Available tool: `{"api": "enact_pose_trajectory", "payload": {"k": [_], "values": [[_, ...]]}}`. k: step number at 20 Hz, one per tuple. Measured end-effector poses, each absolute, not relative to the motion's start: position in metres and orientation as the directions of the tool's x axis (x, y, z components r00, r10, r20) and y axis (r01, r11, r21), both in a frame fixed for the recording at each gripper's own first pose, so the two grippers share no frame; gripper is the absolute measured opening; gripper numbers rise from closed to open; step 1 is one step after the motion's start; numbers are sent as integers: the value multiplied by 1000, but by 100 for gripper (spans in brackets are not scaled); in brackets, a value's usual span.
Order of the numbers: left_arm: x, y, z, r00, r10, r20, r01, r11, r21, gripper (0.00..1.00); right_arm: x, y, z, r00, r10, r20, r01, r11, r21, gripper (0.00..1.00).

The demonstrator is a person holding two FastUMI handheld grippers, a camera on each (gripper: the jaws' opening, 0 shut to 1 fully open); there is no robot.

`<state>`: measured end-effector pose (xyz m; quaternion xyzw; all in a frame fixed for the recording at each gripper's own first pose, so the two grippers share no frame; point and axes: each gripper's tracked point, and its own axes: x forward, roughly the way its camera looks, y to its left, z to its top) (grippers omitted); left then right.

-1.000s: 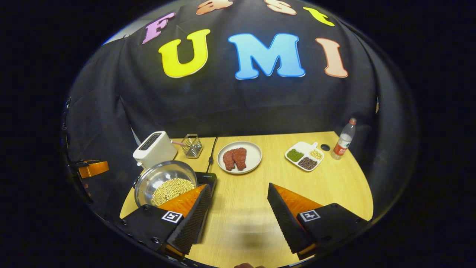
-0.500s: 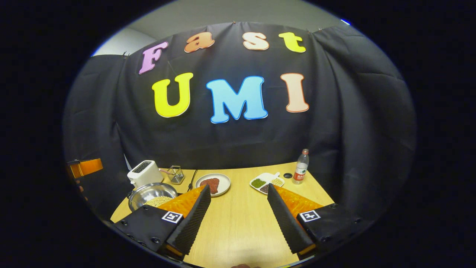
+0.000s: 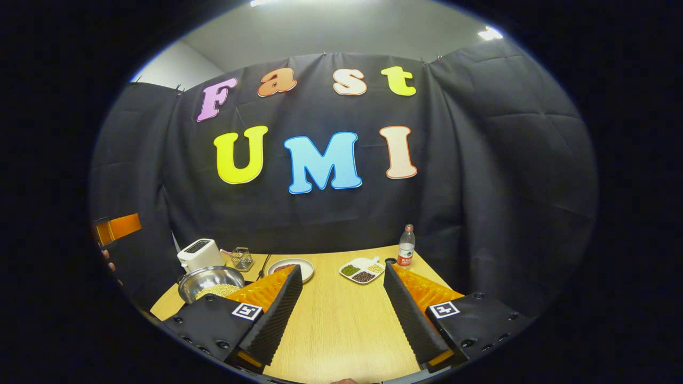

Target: First push the handle of the pot to place it horizontally, then grasp the pot with both hands and set it on the induction cooktop.

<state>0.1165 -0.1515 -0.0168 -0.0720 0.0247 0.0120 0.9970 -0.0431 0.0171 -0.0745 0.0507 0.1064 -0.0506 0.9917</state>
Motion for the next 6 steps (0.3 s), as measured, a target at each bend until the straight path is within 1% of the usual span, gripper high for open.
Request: {"api": "enact_pose_trajectory", "payload": {"k": [3,6], "values": [[107,-153,-24,999,27,-40,-32,991,-126,86,-43,18,-79,974,-79,-212,97,992,78,98],[105,-150,-33,997,40,-58,-46,994,-101,86,-37,20,-79,975,-66,-210,84,993,80,98]]}}
